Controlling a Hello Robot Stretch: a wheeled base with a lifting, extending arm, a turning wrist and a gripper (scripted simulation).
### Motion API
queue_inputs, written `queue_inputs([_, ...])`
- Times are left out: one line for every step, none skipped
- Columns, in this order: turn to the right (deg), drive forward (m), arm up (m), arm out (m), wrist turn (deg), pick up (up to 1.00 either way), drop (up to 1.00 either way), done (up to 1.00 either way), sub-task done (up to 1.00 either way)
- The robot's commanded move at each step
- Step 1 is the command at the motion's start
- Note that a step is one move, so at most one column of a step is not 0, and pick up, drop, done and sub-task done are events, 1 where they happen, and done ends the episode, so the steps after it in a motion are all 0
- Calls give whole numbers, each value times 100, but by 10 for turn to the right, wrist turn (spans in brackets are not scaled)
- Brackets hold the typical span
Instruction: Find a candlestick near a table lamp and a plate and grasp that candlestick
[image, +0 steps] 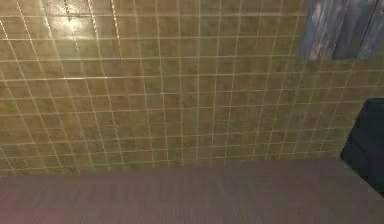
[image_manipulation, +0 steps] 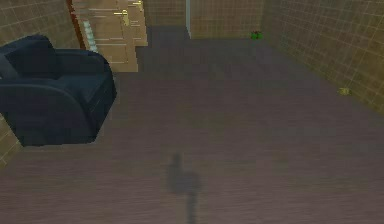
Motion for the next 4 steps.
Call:
queue_inputs([0,30,0,0,0,0,0,0,0])
queue_inputs([-450,0,0,0,0,0,0,0,0])
queue_inputs([-210,0,0,0,0,0,0,0,0])
queue_inputs([0,100,0,0,0,0,0,0,0])
